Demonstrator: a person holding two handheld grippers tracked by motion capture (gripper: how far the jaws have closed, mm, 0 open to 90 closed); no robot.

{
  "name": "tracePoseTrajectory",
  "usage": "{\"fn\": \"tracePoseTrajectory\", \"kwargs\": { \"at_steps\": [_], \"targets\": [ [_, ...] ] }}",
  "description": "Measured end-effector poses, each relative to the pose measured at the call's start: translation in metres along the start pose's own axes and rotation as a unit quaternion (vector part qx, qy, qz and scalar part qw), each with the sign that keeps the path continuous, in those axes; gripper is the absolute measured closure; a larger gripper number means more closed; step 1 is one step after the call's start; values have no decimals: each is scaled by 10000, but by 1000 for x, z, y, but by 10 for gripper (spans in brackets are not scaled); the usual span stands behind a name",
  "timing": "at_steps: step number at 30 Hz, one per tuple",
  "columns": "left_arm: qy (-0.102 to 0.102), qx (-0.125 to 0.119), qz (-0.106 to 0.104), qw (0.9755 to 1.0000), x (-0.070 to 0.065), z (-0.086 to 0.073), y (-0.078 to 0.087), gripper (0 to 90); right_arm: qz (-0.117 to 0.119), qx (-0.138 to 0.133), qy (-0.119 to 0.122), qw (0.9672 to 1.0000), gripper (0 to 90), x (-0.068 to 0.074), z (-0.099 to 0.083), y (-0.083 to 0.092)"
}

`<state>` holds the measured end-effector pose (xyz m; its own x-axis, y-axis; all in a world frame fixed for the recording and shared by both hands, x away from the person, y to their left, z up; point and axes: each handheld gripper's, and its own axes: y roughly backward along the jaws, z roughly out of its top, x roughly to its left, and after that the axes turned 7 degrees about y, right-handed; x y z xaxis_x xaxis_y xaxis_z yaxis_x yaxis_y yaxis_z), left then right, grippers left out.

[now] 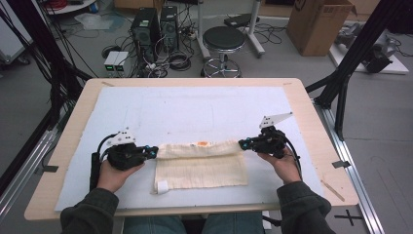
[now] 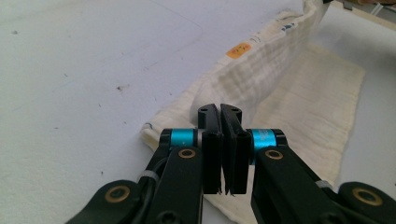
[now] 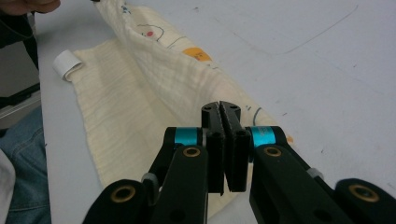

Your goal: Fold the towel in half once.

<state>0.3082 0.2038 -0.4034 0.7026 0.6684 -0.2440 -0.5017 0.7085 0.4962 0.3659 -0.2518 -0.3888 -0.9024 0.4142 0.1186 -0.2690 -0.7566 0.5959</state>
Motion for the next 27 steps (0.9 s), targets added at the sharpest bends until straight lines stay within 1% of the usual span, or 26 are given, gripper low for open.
{"fn": "tracePoseTrajectory", "kwargs": {
  "at_steps": [2,3,5,8,13,15,20,21,27],
  "targets": [
    [-21,22,-16,10000,-3,-2,0,867,-5,-13,12,10000,888,1,-4,0],
    [5,13,-37,10000,-3,-4,0,866,9,-1,-13,10000,888,2,-6,0],
    [10,81,-23,10000,-4,-8,-1,866,22,14,-41,10000,888,3,-9,0],
    [29,125,-28,9999,-5,-14,-1,865,53,46,-41,10000,888,7,-13,0],
    [24,210,-48,9998,-7,-22,0,864,82,117,40,9999,888,15,-18,-2],
    [15,217,-60,9997,-8,-25,1,864,104,142,78,9998,888,17,-20,-3],
    [-4,219,-113,9997,-11,-30,4,864,147,193,57,9997,888,21,-23,-3],
    [6,215,-119,9997,-12,-30,4,863,139,175,88,9997,888,22,-24,-3],
    [-37,261,-197,9995,-16,-35,4,862,153,234,77,9996,888,26,-30,-3]
  ]
}}
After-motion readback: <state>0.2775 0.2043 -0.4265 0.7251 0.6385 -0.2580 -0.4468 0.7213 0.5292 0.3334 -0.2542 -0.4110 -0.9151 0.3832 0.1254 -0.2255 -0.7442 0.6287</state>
